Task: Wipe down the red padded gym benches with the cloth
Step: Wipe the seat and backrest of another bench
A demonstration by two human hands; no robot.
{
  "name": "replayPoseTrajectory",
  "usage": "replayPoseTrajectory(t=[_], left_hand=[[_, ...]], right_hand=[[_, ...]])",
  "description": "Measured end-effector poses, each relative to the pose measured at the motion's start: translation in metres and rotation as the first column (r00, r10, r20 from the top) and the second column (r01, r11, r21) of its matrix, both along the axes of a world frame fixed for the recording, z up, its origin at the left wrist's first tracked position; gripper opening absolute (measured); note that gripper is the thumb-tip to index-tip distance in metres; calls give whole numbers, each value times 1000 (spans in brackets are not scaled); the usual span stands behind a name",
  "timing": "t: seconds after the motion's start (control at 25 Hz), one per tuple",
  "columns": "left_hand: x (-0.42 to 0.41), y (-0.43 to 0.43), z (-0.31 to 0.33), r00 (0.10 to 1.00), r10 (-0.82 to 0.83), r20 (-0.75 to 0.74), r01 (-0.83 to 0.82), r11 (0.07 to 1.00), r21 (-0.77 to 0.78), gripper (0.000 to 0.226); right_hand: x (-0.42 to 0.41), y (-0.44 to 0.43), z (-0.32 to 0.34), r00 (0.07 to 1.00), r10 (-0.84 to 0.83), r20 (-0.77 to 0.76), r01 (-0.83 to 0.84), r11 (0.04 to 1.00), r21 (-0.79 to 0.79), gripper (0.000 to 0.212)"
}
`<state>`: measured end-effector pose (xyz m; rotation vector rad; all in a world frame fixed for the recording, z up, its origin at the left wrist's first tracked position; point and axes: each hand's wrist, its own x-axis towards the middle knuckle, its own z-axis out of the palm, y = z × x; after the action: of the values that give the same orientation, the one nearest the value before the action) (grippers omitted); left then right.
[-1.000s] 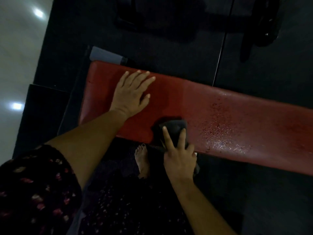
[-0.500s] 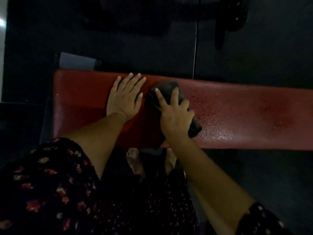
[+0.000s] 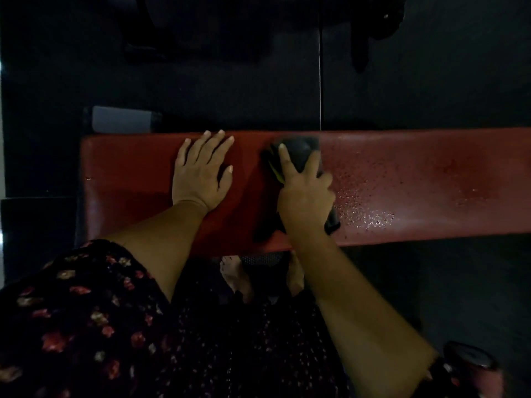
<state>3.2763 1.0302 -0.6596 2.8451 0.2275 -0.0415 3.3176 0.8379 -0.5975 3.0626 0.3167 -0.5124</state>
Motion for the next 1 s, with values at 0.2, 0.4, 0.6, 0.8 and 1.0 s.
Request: replayPoseTrajectory(t=[0.2, 0.4, 0.6, 0.8, 1.0], left_hand=[[0, -1, 1, 1000, 11, 18, -11, 1000, -17, 58], [1, -3, -1, 1000, 20, 22, -20, 1000, 8, 58], [1, -4, -3, 999, 28, 42, -29, 999, 24, 58], [1, -6, -3, 997, 33, 64, -36, 999, 36, 57], [1, -7, -4, 996, 26, 84, -30, 998, 50, 57]], right_hand=[[-105, -54, -8, 997, -12, 71, 10, 1000, 28, 85], [-129, -106, -17, 993, 75, 96, -82, 995, 65, 79], [-55, -80, -7, 991, 3, 134, -8, 999, 38, 80], [34, -38, 5, 996, 89, 24, -88, 994, -58, 66], [97, -27, 2, 999, -45, -6, 45, 999, -30, 62]])
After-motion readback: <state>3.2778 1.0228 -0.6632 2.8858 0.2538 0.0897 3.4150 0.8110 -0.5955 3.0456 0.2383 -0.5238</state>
